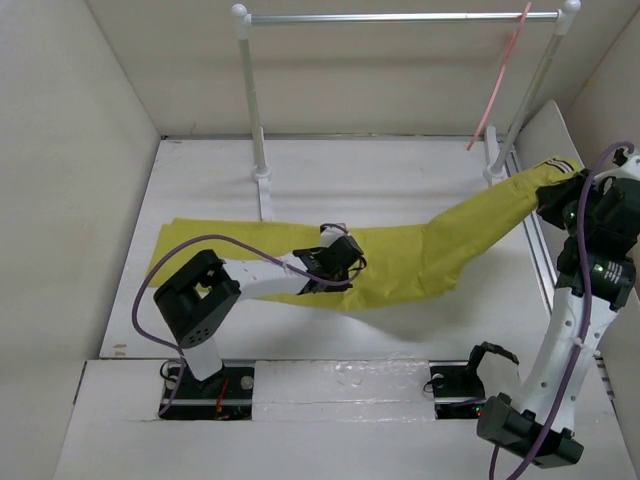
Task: Place the trousers on the hanger
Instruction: Fold the trousers at the center of the board.
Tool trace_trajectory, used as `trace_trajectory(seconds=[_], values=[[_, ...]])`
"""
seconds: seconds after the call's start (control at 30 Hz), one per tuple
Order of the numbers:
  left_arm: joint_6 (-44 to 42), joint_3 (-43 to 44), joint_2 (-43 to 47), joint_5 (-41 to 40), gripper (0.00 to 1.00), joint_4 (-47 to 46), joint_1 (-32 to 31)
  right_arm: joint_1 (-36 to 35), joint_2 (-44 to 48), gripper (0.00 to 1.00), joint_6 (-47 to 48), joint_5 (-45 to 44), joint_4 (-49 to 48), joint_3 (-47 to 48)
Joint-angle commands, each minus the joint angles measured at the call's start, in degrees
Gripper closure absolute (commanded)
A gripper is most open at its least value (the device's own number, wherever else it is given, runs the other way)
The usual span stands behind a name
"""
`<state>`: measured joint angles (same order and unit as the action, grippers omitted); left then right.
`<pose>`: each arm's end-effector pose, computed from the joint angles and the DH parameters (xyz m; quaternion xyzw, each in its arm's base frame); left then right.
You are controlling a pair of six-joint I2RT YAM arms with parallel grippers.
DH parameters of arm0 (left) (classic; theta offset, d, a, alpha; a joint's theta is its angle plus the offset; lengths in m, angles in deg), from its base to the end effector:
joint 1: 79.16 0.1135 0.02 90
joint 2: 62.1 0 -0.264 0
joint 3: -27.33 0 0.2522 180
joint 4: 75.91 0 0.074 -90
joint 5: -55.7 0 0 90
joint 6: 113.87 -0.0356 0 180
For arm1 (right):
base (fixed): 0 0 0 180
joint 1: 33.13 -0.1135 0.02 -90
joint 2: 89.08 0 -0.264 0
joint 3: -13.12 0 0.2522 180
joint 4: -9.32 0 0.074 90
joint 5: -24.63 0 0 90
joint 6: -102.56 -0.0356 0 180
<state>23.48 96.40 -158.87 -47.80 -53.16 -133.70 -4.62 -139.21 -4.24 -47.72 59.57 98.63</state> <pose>0.2061 -0.2750 0.1747 0.0189 0.9352 -0.1912 0.2976 0.1464 -0.0672 0.4344 0.2154 0.7589 0.0595 0.6117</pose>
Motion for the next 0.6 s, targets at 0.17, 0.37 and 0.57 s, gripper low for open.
trace_trajectory(seconds=[0.17, 0.37, 0.57], values=[[0.37, 11.3, -10.71, 5.85, 1.0, -4.07, -10.05, -7.23, 0.56, 1.0, 2.3, -2.19, 0.95, 16.93], [-0.33, 20.88, -18.01, 9.37, 1.0, -1.89, -13.22, -17.51, 1.61, 1.0, 2.56, -2.79, -1.85, 16.33], [0.11, 11.33, -2.58, 1.81, 1.0, 0.41, -4.3, -35.96, -0.31, 1.0, 1.77, -9.81, -6.5, 13.25]])
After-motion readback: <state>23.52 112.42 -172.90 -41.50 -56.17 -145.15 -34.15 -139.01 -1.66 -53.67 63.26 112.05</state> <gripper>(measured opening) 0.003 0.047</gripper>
